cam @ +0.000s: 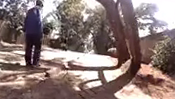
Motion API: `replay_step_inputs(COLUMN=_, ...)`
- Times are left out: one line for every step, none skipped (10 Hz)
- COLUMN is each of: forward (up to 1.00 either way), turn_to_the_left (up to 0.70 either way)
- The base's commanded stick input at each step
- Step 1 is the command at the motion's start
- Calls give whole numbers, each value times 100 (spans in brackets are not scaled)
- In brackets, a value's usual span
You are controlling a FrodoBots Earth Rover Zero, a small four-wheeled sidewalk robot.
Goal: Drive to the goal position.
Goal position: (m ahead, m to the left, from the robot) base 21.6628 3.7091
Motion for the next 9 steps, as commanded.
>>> replay_step_inputs(forward=70, turn_to_the_left=0)
replay_step_inputs(forward=70, turn_to_the_left=0)
replay_step_inputs(forward=70, turn_to_the_left=0)
replay_step_inputs(forward=70, turn_to_the_left=0)
replay_step_inputs(forward=70, turn_to_the_left=0)
replay_step_inputs(forward=70, turn_to_the_left=0)
replay_step_inputs(forward=70, turn_to_the_left=0)
replay_step_inputs(forward=70, turn_to_the_left=-35)
replay_step_inputs(forward=70, turn_to_the_left=-35)
